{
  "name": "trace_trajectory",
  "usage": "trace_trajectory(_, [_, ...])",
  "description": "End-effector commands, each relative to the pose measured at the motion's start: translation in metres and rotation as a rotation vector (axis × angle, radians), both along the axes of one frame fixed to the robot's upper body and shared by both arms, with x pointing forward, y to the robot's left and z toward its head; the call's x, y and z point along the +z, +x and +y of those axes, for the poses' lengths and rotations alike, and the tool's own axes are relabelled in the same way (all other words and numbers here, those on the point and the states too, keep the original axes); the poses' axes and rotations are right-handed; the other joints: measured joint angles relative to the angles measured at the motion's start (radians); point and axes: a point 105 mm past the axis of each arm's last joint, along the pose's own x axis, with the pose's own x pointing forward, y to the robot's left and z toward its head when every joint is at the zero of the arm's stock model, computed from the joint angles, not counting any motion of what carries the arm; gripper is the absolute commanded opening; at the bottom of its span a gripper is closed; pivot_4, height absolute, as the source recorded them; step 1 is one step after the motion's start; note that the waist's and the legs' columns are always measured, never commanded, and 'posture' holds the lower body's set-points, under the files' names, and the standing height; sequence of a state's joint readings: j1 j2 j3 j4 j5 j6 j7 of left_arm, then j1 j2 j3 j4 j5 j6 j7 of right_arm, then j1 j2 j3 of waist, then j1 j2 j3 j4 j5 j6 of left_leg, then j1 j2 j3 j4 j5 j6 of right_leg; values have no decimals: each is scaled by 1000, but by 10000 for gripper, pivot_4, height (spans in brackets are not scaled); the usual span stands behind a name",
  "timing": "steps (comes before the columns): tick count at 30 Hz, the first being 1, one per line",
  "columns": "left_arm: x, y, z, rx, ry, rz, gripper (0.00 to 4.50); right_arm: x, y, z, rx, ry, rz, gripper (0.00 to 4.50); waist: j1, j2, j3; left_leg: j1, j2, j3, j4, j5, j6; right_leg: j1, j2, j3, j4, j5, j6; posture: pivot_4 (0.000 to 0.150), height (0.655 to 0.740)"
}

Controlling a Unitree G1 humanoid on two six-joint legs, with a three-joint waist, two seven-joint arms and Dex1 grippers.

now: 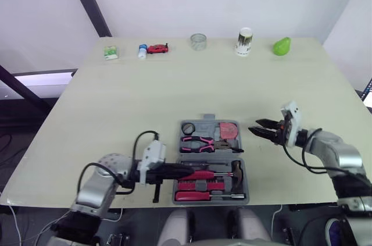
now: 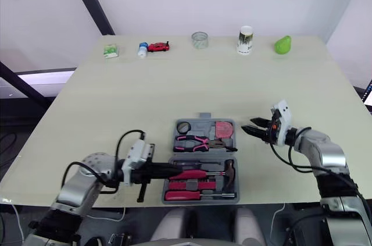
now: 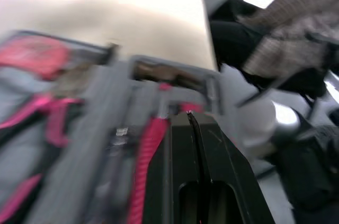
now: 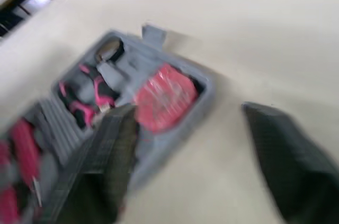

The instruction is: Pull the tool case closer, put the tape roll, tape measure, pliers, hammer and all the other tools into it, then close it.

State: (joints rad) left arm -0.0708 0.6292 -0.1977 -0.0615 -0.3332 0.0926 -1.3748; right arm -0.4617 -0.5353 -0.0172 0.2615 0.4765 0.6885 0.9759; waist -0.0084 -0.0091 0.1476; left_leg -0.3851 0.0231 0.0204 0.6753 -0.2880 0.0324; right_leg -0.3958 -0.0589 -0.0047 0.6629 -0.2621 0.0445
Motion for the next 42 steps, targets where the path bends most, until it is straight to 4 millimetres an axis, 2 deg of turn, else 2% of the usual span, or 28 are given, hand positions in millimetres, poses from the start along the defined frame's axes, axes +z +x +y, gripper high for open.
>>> trace_trajectory(1, [-9, -1, -13, -74, 51, -18, 0, -9, 4, 7, 49, -33, 107, 44289, -1, 0, 0, 0, 0, 0, 0, 0, 0, 0, 0, 0, 0, 0, 0, 1500, 7400])
trace_trajectory(5, [-22, 5, -17, -69, 123, -25, 0, -18, 11, 12, 97, -93, 186, 44289, -3, 0, 0, -1, 0, 0, 0, 0, 0, -1, 1, 0, -1, 0, 0, 1500, 7400])
trace_trajectory(10, [-45, -4, -4, -122, 314, -51, 0, -21, 17, 20, 141, -122, 240, 44289, -7, 1, 0, -1, 1, 1, -1, 0, 0, -2, 4, 2, -1, 0, 0, 1500, 7400])
trace_trajectory(15, [-58, -6, 2, -106, 387, -64, 0, -22, 22, 32, 161, -69, 294, 44289, -7, 1, 0, 1, 2, 1, -1, 0, 0, -1, 3, 3, 0, 0, 0, 1500, 7400])
trace_trajectory(18, [-71, -13, 13, -175, 478, -109, 0, -17, 23, 47, 181, 28, 329, 44289, -7, 2, 0, 2, 2, 2, -2, 0, 0, 0, 3, 3, 0, 0, 0, 1500, 7400])
trace_trajectory(21, [-72, -14, 11, -142, 442, -78, 0, -14, 28, 57, 183, 69, 333, 44289, -7, 3, -1, 2, 2, 2, -3, 0, 0, 0, 3, 3, 0, 0, 0, 1500, 7400])
trace_trajectory(24, [-75, -16, 10, -151, 440, -75, 0, -2, 32, 71, 190, 194, 342, 44289, -9, 4, -2, 3, 2, 2, -3, 0, 0, 0, 3, 3, 0, 0, 0, 1500, 7400])
trace_trajectory(29, [-76, -16, 9, -135, 422, -69, 0, 4, 31, 74, 223, 275, 337, 44289, -9, 8, -4, 3, 2, 2, -4, 0, 0, 0, 3, 4, 0, 0, 0, 1500, 7400])
trace_trajectory(34, [-74, -19, 7, -88, 364, -56, 0, 26, 20, 75, 364, 376, 266, 44289, -9, 8, -4, 3, 1, 2, -4, 0, 0, 0, 2, 4, 0, 0, 0, 1500, 7400])
trace_trajectory(40, [-60, -19, 10, 2, 285, -12, 0, 38, 0, 72, 494, 368, 221, 44289, -10, 9, -4, 3, 2, 1, -5, 0, 0, 0, 2, 3, 0, 0, 0, 1500, 7400])
trace_trajectory(42, [-49, -16, 11, 53, 228, -21, 0, 44, -8, 72, 538, 373, 209, 44289, -10, 9, -4, 3, 2, 1, -5, 0, 0, -1, 2, 3, 0, 0, 0, 1500, 7400])
